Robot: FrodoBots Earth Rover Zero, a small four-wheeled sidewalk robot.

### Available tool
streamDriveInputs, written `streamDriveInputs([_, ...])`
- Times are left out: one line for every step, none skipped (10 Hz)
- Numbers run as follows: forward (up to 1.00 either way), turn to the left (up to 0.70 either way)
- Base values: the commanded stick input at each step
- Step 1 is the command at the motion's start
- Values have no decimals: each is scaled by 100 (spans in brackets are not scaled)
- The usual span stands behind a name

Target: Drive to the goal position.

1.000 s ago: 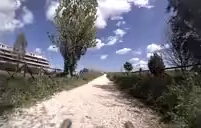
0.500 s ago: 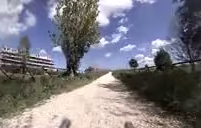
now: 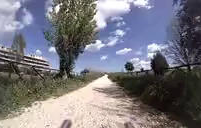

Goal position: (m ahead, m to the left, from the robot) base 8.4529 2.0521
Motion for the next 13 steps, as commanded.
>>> streamDriveInputs([85, -21])
streamDriveInputs([85, -31])
streamDriveInputs([85, -16])
streamDriveInputs([85, 0])
streamDriveInputs([85, 0])
streamDriveInputs([85, 0])
streamDriveInputs([85, 0])
streamDriveInputs([85, -8])
streamDriveInputs([85, -34])
streamDriveInputs([85, -31])
streamDriveInputs([85, 0])
streamDriveInputs([85, 0])
streamDriveInputs([85, 0])
